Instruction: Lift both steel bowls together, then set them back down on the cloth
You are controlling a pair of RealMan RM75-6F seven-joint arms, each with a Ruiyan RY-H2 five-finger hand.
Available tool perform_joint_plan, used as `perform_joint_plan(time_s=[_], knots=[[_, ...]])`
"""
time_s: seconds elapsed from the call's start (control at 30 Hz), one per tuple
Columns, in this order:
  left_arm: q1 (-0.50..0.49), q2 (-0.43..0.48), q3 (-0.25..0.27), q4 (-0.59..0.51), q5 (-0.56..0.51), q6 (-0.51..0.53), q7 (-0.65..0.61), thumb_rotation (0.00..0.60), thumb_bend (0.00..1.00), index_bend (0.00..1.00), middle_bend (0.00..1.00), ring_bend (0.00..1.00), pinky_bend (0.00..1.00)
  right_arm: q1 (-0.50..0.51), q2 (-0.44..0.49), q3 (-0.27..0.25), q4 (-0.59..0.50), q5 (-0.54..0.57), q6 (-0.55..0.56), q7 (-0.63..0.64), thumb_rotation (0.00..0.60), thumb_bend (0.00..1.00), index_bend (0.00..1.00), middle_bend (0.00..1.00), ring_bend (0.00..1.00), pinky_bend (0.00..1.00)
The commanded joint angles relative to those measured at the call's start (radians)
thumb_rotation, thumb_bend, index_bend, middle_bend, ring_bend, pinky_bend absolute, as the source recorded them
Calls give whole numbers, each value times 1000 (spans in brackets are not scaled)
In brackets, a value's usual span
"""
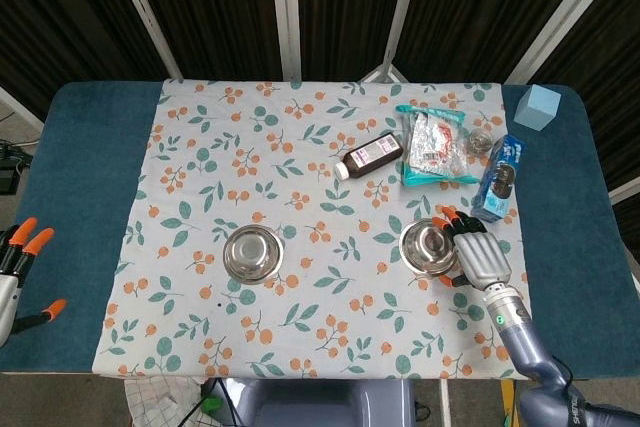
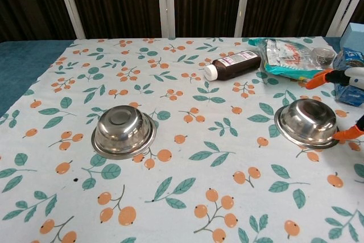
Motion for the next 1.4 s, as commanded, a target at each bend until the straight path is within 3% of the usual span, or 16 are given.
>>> perform_joint_plan(time_s=[0.03,0.37,0.53,0.87,1.0,1.13,1.4], knots=[[1,1,-2,0,-4,1,-1,600,97,140,0,0,63,30,-31,15,18,52,-27,-31,600,104,152,38,77,120],[2,-3,-5,-3,-11,-1,13,600,97,140,0,0,63,82,-72,5,57,142,-84,-81,600,102,150,36,80,120],[2,-6,-8,-4,-17,-1,21,600,97,140,0,0,63,100,-85,4,79,167,-91,-91,600,102,164,39,131,120],[1,-16,-13,-6,-22,-1,41,600,97,140,0,0,63,116,-91,-2,93,168,-83,-74,600,103,278,201,320,143],[-8,-24,-8,1,3,-4,56,600,98,138,2,1,128,116,-92,-7,97,154,-69,-68,600,102,291,229,338,163],[-27,-35,6,-6,30,-37,83,600,98,138,9,23,204,119,-93,-14,98,146,-74,-53,600,102,291,229,358,196],[-114,-43,-8,-89,41,-164,185,600,94,138,29,27,209,118,-76,-17,82,126,-60,-25,600,102,291,229,373,197]])
